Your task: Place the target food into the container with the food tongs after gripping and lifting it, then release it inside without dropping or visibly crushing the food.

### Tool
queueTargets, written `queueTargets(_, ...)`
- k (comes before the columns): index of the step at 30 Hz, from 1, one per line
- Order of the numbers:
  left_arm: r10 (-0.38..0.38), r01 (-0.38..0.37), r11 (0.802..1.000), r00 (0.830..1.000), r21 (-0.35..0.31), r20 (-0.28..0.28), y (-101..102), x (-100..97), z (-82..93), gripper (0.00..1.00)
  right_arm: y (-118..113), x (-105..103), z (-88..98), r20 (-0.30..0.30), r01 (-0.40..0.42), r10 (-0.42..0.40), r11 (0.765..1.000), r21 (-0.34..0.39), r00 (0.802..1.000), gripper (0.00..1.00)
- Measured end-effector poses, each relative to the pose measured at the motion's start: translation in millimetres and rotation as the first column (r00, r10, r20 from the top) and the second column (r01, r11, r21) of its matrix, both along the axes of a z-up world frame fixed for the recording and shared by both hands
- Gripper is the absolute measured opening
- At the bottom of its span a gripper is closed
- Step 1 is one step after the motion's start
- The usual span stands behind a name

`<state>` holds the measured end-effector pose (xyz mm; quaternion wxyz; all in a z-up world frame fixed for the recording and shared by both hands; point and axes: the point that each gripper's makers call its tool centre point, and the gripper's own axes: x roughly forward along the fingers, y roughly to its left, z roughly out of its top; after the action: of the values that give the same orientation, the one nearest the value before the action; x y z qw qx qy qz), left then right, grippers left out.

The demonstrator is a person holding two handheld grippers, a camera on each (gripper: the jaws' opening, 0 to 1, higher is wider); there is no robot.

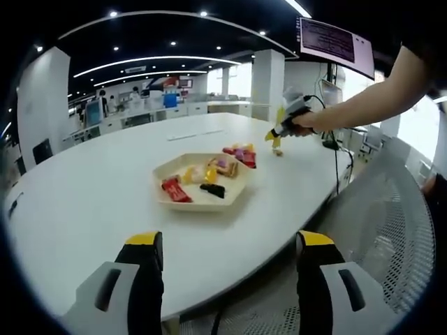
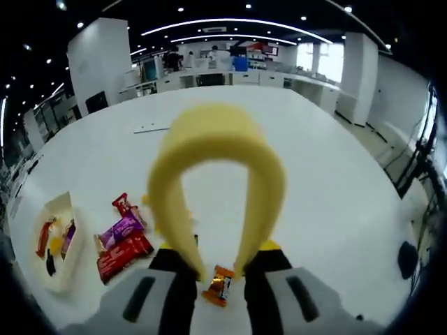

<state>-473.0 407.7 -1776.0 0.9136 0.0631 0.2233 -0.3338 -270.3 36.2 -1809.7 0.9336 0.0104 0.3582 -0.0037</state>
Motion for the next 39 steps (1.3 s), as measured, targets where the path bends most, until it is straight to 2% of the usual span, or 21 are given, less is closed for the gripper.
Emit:
queueTargets(2, -0.002, 0.002, 1.0, 1.0, 0.001, -0.001, -0.2, -0.1, -0.1, 0.74, -2.1, -0.9, -1.5, 0.0, -0.004, 0.004, 0.999, -0.039, 1.0, 0.25)
queueTargets(4, -0.003, 0.003, 1.0, 1.0, 0.002, -0.002, -0.2, -0.2, -0.5, 0.74, -0.1, -3.5, -9.3, -0.027, -0.01, 0.009, 1.0, -0.025, 1.0, 0.25)
queueTargets(6, -0.005, 0.005, 1.0, 1.0, 0.002, -0.004, -0.4, -0.5, -0.7, 0.74, -2.8, -6.5, -11.9, -0.031, -0.008, 0.006, 0.999, -0.045, 0.999, 0.25)
queueTargets(8, -0.005, 0.005, 1.0, 1.0, 0.002, -0.005, -0.3, -0.5, -0.8, 0.74, -1.9, -10.7, -17.2, -0.058, -0.003, 0.002, 1.0, -0.02, 0.998, 0.25)
queueTargets(10, -0.006, 0.006, 1.0, 1.0, 0.001, -0.005, -0.3, -0.7, -0.8, 0.74, -2.6, -10.4, -16.5, -0.05, 0.009, -0.01, 1.0, -0.008, 0.999, 0.25)
queueTargets(24, -0.007, 0.007, 1.0, 1.0, 0.0, -0.009, -0.6, -1.6, -1.1, 0.73, -4.7, -36.0, -22.1, -0.099, 0.01, -0.007, 1.0, 0.026, 0.995, 0.23)
queueTargets(39, -0.005, 0.005, 1.0, 1.0, 0.005, -0.013, 0.3, -2.0, -2.1, 0.72, -6.4, -37.2, -21.5, -0.088, 0.002, 0.002, 0.999, 0.046, 0.996, 0.2)
